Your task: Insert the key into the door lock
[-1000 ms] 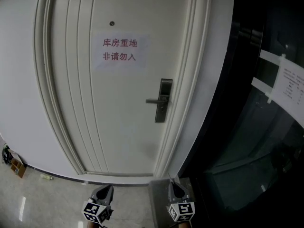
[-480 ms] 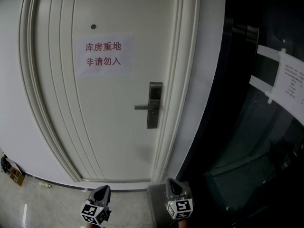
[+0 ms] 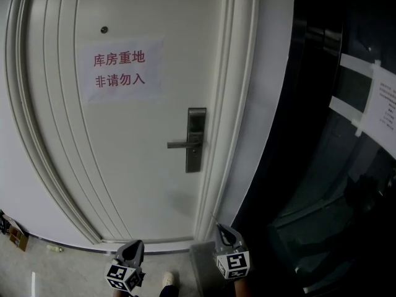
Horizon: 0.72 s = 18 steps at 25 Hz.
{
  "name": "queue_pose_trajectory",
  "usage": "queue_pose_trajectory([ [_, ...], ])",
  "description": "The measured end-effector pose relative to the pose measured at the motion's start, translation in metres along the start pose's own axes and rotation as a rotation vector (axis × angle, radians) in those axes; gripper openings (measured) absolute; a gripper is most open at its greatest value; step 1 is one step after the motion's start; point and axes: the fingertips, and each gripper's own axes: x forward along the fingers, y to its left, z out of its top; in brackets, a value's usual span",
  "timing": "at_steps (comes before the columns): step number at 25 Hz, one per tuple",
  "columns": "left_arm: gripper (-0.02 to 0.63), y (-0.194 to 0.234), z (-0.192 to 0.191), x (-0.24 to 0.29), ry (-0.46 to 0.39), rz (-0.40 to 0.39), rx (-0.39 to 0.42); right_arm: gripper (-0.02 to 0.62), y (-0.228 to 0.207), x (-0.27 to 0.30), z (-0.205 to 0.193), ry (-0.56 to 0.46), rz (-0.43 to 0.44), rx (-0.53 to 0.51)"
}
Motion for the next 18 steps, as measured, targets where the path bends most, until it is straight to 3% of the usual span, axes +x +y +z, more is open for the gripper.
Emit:
queue_pose_trajectory([
  [11,0.002,0.049,0.02,0.097,-0.001,-0.054,0.002,0.011,-0.029,0.089,0.017,-0.001,-0.038,-0.093],
  [14,0.002,0.056,0.021,0.117,0.011,-0.075,-0.001,0.011,-0.032,0.107,0.026,-0.005,-0.048,-0.182],
  [18,0.002,0.065,0.02,0.138,0.022,-0.093,-0.009,0.011,-0.033,0.125,0.043,0.016,-0.075,-0.395],
])
